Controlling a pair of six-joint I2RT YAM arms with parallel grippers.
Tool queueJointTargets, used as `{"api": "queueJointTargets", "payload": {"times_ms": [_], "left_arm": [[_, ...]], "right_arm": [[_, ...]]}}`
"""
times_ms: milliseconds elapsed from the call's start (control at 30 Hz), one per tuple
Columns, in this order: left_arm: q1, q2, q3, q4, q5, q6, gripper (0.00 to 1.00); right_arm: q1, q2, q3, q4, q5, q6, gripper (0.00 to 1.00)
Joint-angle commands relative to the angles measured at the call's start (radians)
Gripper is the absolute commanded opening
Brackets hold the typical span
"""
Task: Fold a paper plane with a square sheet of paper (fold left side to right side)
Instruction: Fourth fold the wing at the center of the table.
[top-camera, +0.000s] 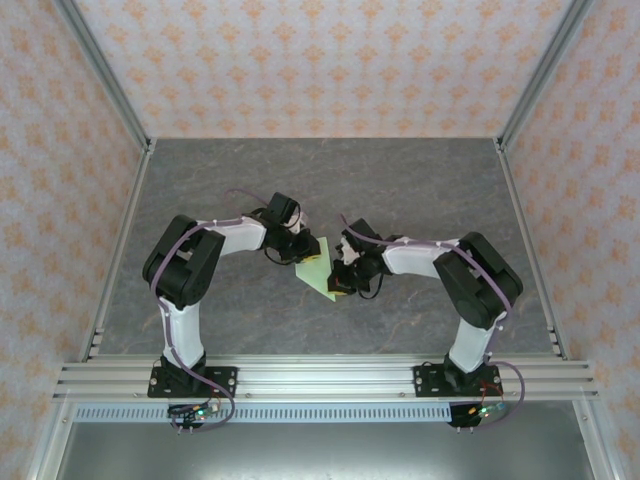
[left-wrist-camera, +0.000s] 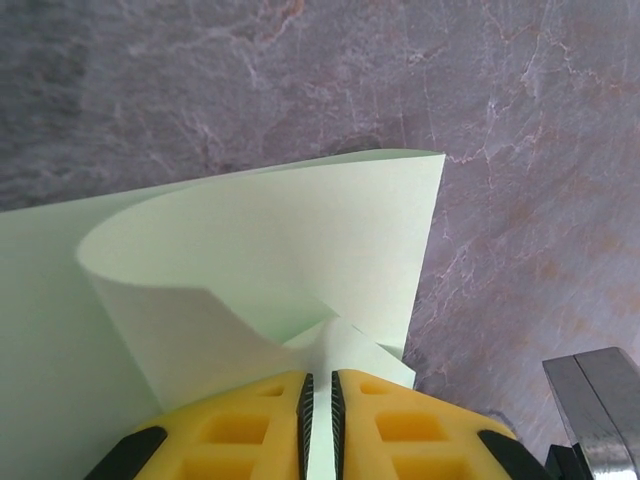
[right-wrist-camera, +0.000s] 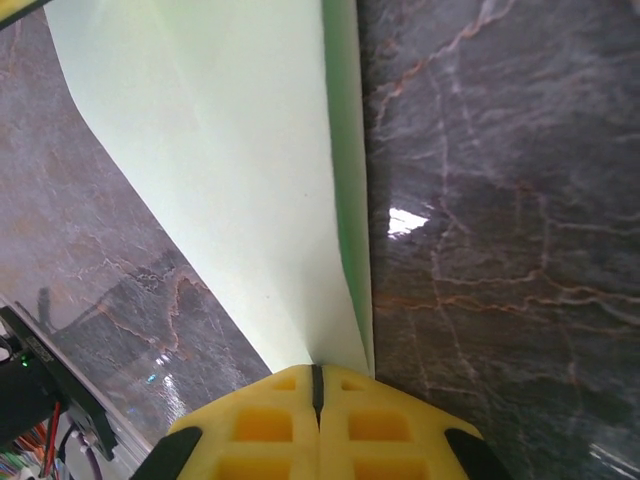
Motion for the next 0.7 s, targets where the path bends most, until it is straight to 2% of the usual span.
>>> {"api": "queueJointTargets", "payload": {"times_ms": [0, 267, 500, 667], "left_arm": [[0.001, -0.089, -0.015, -0.062, -0.054, 0.027, 0.18], [-0.032, -0.181, -0.049, -0.092, -0.021, 0.044, 0.16], [-0.103, -0.170, -0.095, 0.006, 0.039, -0.002, 0.12], [-0.123, -0.139, -0.098, 0.016, 0.041, -0.003, 0.10]], "right_arm": [[-0.001, 0.036, -0.080, -0.076, 0.127, 0.038, 0.00], [-0.002, 0.044, -0.088, -0.073, 0.139, 0.039, 0.00], [-0.002, 0.056, -0.078, -0.081, 0.142, 0.033, 0.00], [-0.002, 0.060, -0.073, -0.093, 0.146, 0.026, 0.00]]}}
